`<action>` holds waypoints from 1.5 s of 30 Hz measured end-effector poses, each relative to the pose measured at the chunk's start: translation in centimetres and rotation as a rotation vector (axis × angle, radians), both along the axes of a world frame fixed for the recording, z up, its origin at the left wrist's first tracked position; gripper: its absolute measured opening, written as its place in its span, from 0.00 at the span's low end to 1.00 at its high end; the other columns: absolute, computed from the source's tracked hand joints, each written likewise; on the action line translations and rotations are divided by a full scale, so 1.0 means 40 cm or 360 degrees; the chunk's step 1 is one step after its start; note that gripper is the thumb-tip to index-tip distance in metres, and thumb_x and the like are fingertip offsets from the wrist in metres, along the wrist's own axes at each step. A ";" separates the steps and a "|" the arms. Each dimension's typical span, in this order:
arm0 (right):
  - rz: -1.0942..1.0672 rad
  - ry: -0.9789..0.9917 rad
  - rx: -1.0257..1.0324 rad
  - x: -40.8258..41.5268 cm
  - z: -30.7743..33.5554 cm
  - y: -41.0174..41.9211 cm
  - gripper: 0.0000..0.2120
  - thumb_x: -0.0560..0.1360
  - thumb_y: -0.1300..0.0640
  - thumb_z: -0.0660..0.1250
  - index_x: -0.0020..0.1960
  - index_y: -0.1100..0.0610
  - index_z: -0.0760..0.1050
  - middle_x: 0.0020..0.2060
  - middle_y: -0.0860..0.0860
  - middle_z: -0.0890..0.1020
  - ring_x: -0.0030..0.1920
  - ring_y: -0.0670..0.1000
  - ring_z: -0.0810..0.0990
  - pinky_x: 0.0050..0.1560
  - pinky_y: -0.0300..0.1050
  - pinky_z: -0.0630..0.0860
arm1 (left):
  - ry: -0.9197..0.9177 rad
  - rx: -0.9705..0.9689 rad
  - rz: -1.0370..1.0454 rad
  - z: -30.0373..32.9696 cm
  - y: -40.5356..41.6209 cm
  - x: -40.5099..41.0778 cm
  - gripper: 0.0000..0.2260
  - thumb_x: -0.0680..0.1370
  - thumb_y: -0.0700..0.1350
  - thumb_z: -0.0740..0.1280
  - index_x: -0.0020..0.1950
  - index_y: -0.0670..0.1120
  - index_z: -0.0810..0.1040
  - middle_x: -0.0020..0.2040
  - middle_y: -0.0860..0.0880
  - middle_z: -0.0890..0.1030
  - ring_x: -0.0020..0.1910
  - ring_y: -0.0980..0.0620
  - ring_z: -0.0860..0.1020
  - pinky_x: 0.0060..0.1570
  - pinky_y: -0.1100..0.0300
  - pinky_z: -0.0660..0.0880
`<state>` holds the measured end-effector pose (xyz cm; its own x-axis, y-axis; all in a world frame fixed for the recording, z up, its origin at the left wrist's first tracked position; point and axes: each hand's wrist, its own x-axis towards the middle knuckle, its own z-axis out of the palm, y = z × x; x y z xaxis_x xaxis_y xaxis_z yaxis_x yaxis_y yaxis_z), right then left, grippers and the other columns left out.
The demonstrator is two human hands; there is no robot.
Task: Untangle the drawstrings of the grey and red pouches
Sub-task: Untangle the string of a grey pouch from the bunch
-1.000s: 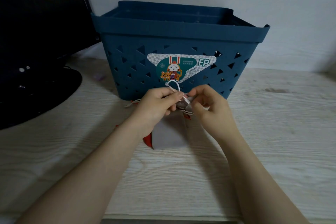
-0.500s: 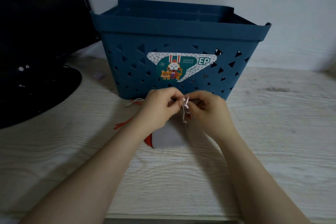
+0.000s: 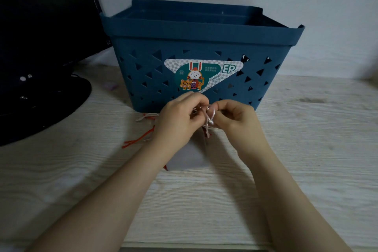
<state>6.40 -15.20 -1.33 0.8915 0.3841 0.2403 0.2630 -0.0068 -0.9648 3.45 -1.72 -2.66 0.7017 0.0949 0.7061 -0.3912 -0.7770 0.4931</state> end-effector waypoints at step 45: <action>0.0128 0.0660 0.0456 0.010 -0.015 0.015 0.09 0.77 0.62 0.62 0.39 0.61 0.72 0.29 0.54 0.79 0.30 0.49 0.78 0.32 0.37 0.76 | 0.0733 -0.1689 -0.0754 0.023 -0.038 -0.012 0.10 0.81 0.41 0.54 0.48 0.41 0.74 0.29 0.53 0.70 0.28 0.57 0.67 0.30 0.68 0.66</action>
